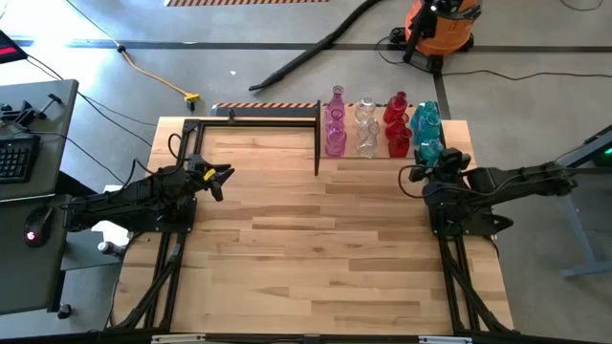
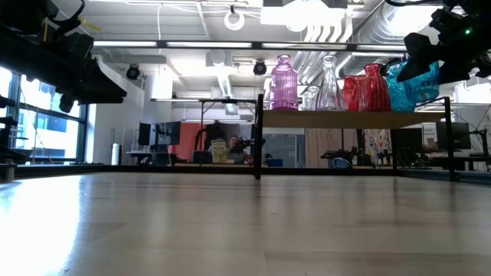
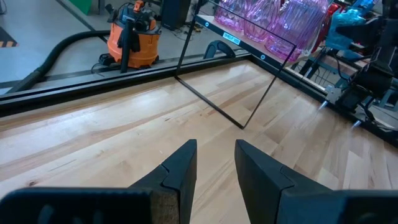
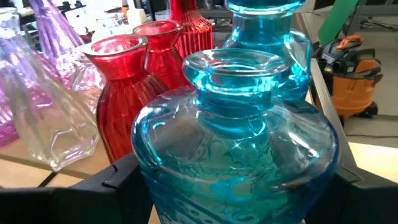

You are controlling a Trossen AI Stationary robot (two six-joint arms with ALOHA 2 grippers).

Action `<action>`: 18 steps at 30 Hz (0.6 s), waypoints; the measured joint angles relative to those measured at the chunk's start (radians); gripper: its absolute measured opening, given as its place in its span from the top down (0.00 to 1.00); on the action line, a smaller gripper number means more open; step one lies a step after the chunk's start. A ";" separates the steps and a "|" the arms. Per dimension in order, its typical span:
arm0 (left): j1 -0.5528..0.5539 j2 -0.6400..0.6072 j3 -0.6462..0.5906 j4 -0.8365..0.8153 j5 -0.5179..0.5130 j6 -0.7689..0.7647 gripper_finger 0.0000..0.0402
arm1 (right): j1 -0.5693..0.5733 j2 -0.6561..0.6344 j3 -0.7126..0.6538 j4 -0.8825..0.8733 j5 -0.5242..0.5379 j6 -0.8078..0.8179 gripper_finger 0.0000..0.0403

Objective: Sort vases onto shelf
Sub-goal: Put the blue vase on the shelf aligned with the other blue vase

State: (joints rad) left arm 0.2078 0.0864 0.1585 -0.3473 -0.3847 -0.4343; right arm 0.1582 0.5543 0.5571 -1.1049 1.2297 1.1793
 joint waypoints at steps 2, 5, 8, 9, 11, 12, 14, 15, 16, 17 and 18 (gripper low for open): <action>0.000 0.000 0.000 0.000 0.000 0.000 0.75 | -0.012 0.012 0.000 0.000 0.000 0.012 0.30; 0.000 0.000 0.000 0.000 0.000 0.000 0.75 | -0.036 0.029 0.000 0.003 0.000 0.021 0.30; 0.000 0.000 0.000 0.000 0.000 0.000 0.75 | -0.054 0.044 0.000 0.017 0.000 0.021 0.30; 0.000 0.000 0.000 0.000 0.000 0.000 0.75 | -0.060 0.048 0.000 0.020 0.000 0.021 0.30; 0.000 0.000 0.000 0.000 0.000 0.000 0.75 | -0.068 0.055 0.000 0.024 -0.001 0.021 0.30; 0.000 0.000 0.000 0.000 0.000 0.000 0.75 | -0.072 0.057 0.000 0.025 -0.001 0.021 0.30; 0.000 0.000 0.000 0.000 0.000 0.000 0.75 | -0.078 0.062 0.000 0.030 -0.001 0.021 0.30; 0.000 0.000 0.000 0.000 0.000 0.000 0.75 | -0.082 0.062 0.000 0.032 -0.001 0.021 0.30; 0.000 0.000 0.000 0.000 0.000 0.000 0.75 | -0.086 0.062 0.000 0.033 -0.001 0.021 0.30; 0.000 0.000 0.000 0.000 0.000 0.000 0.75 | -0.090 0.062 0.000 0.035 -0.002 0.021 0.30; 0.000 0.000 0.000 0.000 0.000 0.000 0.75 | -0.094 0.062 0.000 0.040 -0.002 0.020 0.30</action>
State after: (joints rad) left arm 0.2081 0.0864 0.1585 -0.3472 -0.3848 -0.4343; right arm 0.0640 0.6163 0.5571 -1.0651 1.2274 1.1996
